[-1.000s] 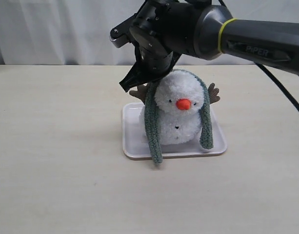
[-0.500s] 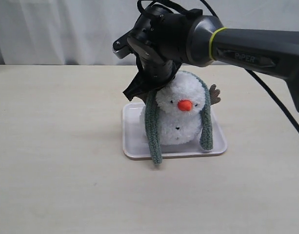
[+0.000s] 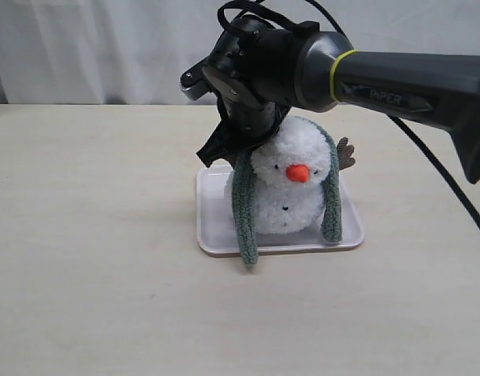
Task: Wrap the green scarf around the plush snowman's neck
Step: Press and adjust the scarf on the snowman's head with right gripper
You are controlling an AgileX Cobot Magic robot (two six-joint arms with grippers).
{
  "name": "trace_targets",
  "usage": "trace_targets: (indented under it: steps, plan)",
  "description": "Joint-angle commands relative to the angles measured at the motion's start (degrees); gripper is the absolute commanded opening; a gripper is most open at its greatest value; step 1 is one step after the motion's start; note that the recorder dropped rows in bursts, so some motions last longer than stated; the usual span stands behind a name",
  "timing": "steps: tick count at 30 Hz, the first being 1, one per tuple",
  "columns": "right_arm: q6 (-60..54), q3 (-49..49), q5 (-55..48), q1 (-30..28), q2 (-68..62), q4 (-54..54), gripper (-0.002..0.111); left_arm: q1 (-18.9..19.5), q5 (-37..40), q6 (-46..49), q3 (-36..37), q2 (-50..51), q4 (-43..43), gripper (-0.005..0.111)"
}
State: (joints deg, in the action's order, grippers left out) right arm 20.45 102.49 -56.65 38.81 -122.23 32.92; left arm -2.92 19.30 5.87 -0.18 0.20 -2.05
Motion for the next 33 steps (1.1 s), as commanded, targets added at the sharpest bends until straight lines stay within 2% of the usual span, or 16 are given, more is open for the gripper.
trace_targets:
  steps: [1,13,33]
  plan:
    - [-0.31,0.15,-0.2,-0.33,0.39,0.64,0.004,-0.41,-0.8,0.08,0.18,-0.2,-0.14,0.0]
    - [1.99,0.15,0.17,-0.32,3.89,6.93,0.004,-0.41,-0.8,0.08,0.18,-0.2,-0.14,0.0]
    - [3.23,0.15,2.1,-0.97,-0.26,5.52,0.004,-0.41,-0.8,0.08,0.18,-0.2,-0.14,0.0]
